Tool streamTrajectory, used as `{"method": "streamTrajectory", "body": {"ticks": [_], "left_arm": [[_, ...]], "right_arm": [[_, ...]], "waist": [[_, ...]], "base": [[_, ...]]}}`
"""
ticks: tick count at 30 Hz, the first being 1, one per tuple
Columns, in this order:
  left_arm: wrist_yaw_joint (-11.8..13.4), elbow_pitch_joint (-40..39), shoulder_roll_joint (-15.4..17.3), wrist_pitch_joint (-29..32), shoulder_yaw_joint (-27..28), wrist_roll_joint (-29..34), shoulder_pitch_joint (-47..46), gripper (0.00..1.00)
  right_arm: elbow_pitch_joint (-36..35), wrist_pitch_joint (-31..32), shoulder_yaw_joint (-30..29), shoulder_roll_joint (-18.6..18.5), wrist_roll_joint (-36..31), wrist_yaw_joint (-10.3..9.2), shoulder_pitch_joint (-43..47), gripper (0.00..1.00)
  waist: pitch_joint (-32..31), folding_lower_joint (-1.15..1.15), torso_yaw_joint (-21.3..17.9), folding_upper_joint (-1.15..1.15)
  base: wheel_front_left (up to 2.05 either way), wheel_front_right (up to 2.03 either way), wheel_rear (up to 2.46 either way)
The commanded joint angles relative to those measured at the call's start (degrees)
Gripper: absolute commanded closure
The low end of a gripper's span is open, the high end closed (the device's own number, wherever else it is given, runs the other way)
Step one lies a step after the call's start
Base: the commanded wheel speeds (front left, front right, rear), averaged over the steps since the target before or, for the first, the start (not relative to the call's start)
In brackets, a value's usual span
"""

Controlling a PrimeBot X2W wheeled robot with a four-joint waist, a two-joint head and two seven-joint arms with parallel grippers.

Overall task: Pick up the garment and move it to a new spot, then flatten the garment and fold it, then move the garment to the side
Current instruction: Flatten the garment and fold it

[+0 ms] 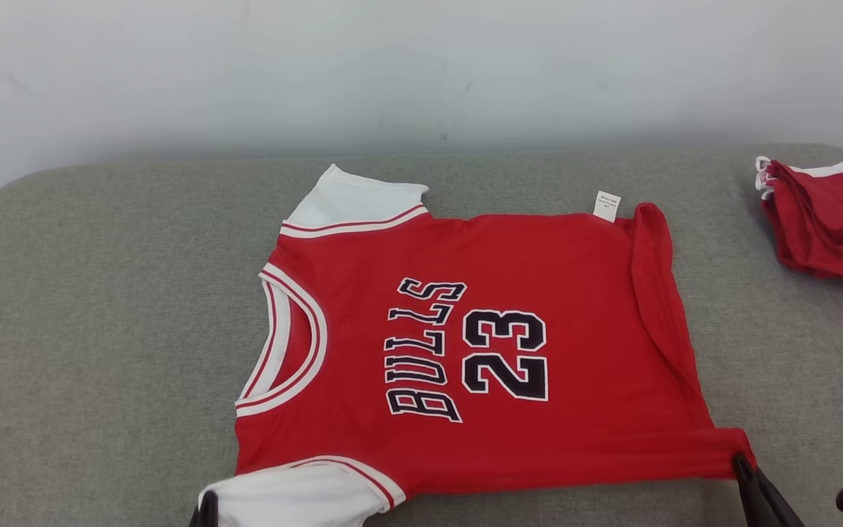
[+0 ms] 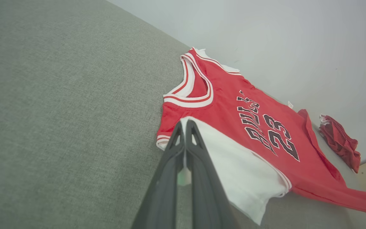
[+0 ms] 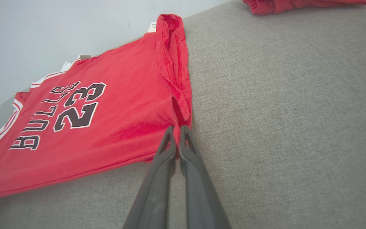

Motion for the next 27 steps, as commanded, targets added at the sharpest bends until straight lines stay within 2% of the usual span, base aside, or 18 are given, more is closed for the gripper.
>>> {"method": "streamTrajectory", "body": {"ticks": [1, 8, 17, 27], "left_arm": [[-0.4, 0.0, 0.9, 0.1, -0.1, 1.1, -1.8, 1.0], [-3.0, 2.0, 4.4, 2.8, -1.4, 3.6, -10.4, 1.0], [-5.0, 6.9, 6.0, 5.1, -2.1, 5.3, -22.1, 1.0], [-7.9, 19.8, 6.1, 5.5, -4.0, 5.5, -34.1, 1.0]], "right_arm": [[-0.5, 0.4, 0.1, 0.3, -0.6, -0.16, -1.5, 1.0], [0.6, 1.9, 1.3, 0.9, -1.2, -0.16, -7.5, 1.0], [5.9, 2.5, 2.3, 2.2, -1.8, -0.16, -17.3, 1.0], [18.6, -0.6, 4.8, 3.4, -2.2, -0.16, -29.9, 1.0]], "waist": [[0.2, 0.0, -0.6, 0.0], [1.9, 0.0, -2.4, 0.0], [5.5, 0.0, -4.3, 0.0], [9.2, 0.0, -5.2, 0.0]], "base": [[0.0, 0.0, 0.0], [0.0, 0.0, 0.0], [0.0, 0.0, 0.0], [0.0, 0.0, 0.0]]}}
